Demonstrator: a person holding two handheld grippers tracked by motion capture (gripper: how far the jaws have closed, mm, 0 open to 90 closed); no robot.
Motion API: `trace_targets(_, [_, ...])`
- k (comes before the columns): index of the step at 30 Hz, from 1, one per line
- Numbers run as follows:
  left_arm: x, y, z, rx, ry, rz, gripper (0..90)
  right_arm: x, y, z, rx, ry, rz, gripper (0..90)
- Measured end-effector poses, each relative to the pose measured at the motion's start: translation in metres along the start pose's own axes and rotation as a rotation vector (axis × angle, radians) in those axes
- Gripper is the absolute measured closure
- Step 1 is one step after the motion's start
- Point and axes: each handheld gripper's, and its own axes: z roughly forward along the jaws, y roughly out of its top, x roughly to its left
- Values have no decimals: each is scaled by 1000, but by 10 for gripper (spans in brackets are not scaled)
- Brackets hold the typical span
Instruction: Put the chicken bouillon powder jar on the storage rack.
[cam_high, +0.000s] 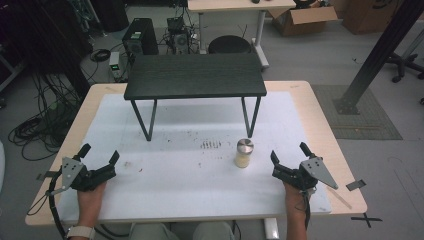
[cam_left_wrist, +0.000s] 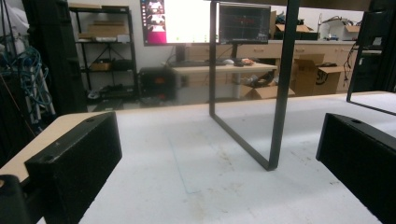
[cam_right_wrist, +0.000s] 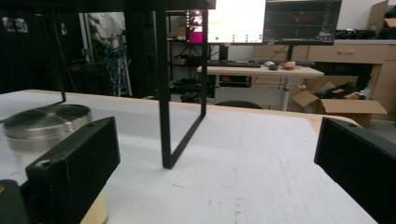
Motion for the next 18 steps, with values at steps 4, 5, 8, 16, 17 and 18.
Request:
trace_targets(4, [0,0,0,-1,0,-1,6,8,6,0,11,44,0,1])
trace_targets(5, [0,0,0,-2,-1,-2,6,8,6,0,11,44,0,1])
trace_targets(8, [0,0,0,-3,-1,-3,5,12,6,-1,21,64,-3,1])
trace_targets(16, [0,0,0,-4,-1,-3,6,23,8,-4,28,126,6,1])
trace_targets(17, [0,0,0,-4,-2,-3,5,25,9,-4,31,135,6,1])
trace_targets(18, [0,0,-1,-5,-1,-3,5,27,10,-3,33,146,4,2])
